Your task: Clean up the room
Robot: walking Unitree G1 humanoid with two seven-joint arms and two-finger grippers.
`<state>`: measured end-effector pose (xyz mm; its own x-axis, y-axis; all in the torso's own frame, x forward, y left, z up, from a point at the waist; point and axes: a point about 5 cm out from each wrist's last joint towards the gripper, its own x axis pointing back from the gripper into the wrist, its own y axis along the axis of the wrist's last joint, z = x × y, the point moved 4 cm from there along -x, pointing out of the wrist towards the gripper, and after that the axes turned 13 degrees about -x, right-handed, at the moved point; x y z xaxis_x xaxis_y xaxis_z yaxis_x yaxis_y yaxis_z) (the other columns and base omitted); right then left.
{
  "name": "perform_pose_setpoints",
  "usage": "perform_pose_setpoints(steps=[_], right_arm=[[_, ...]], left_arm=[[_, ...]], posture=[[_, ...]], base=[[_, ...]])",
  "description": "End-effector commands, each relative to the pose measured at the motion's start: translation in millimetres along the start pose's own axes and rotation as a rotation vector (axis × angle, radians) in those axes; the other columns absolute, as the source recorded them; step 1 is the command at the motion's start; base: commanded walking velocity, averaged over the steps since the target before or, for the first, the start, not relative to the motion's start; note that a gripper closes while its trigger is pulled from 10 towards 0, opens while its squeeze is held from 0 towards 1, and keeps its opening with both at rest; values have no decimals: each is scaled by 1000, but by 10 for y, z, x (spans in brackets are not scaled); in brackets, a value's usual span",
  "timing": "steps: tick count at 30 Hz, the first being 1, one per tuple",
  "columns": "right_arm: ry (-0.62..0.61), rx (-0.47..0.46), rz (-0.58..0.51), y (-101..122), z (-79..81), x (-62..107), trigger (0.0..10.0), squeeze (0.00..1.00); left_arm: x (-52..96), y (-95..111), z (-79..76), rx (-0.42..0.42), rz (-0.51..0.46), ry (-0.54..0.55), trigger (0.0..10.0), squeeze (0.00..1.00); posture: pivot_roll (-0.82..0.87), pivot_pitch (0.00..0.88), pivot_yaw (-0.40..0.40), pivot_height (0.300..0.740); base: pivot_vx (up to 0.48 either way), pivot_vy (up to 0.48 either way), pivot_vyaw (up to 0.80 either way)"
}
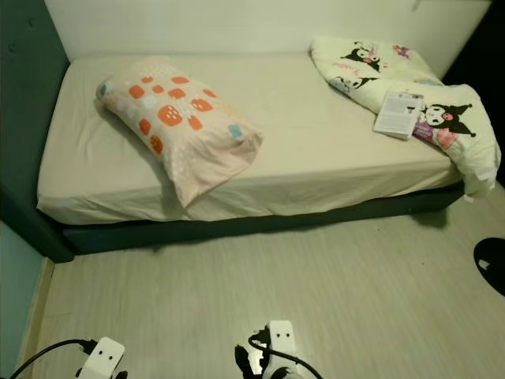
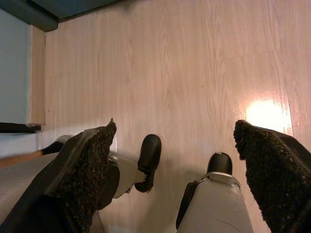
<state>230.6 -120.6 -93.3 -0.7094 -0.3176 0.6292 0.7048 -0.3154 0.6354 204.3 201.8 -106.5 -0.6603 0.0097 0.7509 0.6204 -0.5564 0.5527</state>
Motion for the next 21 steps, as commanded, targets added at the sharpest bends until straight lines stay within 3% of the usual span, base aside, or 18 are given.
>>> perform_pose_setpoints(steps=[1,8,11,12,13,15,17,21], right_arm=[[-20,1,16,-53,-55,27,10000,0],[-55,-10,20,-57,-99,31,10000,0],[-162,-35,-9,-6,-270,69,10000,0],[-249,-113,-58,54,-420,116,10000,0],[-249,-113,-58,54,-420,116,10000,0],[-347,-169,-83,80,-603,191,10000,0],[-378,-130,-74,75,-673,228,10000,0],[-364,-62,-61,63,-651,226,10000,0]], left_arm=[[21,-78,-51,0,20,-9,10000,0],[8,-64,-38,3,25,-5,10000,0],[7,-72,-34,8,30,-5,10000,0],[9,-85,-33,13,34,-3,10000,0],[9,-85,-33,13,34,-3,10000,0],[11,-103,-20,37,43,5,10000,0],[12,-114,-3,64,47,14,10000,0],[12,-109,14,85,41,24,10000,0]], posture=[[123,46,14,740],[121,40,13,740],[123,39,12,740],[123,39,12,740],[123,39,12,740],[111,36,20,740],[104,35,24,740],[96,34,24,740]], base=[[0,0,0],[0,0,0],[0,0,0],[0,0,0],[0,0,0],[0,0,0],[0,0,0],[0,0,0]])
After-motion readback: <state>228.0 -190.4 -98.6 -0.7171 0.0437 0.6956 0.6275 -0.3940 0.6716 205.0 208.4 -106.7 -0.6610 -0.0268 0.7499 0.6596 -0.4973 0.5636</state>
